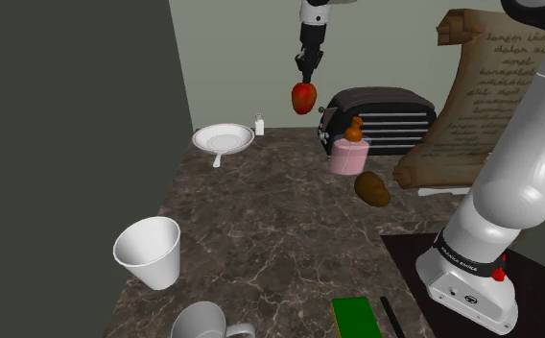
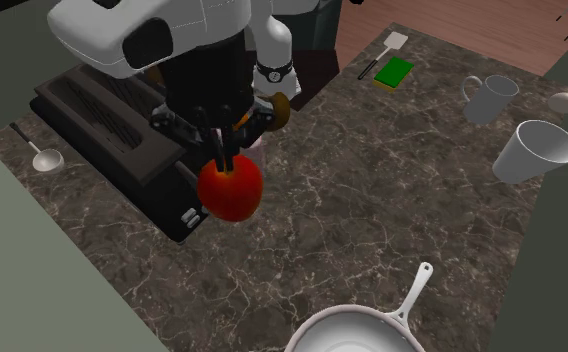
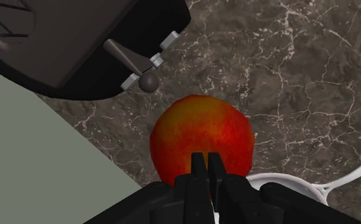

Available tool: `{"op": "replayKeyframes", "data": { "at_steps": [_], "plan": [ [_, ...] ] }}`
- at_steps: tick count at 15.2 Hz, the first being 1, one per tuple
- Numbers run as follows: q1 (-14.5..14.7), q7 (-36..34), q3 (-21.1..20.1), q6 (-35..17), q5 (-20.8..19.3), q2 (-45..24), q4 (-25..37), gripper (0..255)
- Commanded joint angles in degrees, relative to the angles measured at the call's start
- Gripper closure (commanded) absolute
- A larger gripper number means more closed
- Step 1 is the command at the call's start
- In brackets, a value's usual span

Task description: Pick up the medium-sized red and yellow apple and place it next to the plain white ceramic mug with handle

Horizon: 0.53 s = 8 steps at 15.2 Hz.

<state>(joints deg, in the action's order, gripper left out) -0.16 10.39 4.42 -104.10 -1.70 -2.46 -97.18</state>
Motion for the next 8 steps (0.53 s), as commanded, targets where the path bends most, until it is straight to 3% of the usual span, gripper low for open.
{"op": "replayKeyframes", "data": {
  "at_steps": [1, 4, 8],
  "plan": [
    [0.0, 0.0, 0.0, 1.5, 0.0, 0.0, 1.4, 255],
    [0.0, 0.1, 0.0, 3.6, 0.0, -0.2, 3.8, 255],
    [2.3, -4.5, -2.2, 2.6, -0.7, 5.8, -3.3, 255]
  ]
}}
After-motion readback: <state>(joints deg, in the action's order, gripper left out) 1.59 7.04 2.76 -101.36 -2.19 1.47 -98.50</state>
